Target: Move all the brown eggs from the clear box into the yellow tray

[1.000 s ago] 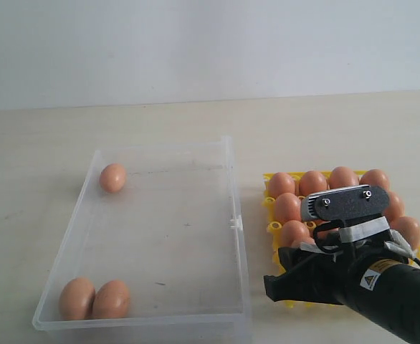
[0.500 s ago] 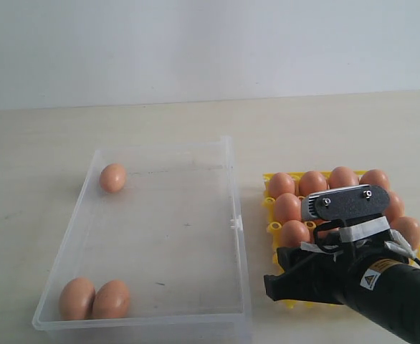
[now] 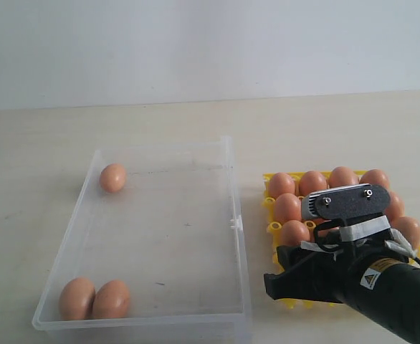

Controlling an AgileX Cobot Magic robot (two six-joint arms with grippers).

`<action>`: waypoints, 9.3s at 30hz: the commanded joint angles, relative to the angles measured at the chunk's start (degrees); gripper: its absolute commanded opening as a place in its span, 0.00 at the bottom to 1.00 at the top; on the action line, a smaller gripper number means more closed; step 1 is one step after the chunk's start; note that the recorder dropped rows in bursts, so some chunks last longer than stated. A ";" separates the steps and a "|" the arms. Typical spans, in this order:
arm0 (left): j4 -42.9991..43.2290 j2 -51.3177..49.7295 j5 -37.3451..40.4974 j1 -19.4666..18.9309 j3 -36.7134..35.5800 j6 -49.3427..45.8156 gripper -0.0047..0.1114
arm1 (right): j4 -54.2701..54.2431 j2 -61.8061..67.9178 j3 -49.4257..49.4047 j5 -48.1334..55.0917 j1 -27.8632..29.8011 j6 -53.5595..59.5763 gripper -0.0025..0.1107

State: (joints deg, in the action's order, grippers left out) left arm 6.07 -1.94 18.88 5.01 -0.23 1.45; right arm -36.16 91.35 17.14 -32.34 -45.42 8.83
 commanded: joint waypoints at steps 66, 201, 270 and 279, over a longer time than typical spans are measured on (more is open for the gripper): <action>-0.08 -0.04 -0.79 0.18 0.23 0.25 0.04 | 3.19 33.21 77.07 83.02 -0.06 -0.19 0.50; -0.08 -0.04 -0.79 0.18 0.23 0.25 0.04 | 1.76 57.44 106.79 61.04 8.08 -17.00 0.26; -0.08 -0.04 -0.79 0.18 0.23 0.25 0.04 | -31.88 -23.63 2.63 8.12 4.58 45.88 0.02; -0.08 -0.04 -0.79 0.18 0.23 0.25 0.04 | -36.46 -23.63 0.12 10.52 4.58 46.26 0.02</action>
State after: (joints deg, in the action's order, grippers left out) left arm 6.18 -1.94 18.88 5.01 -0.23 1.45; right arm -71.51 68.09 17.86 -22.19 -40.88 54.52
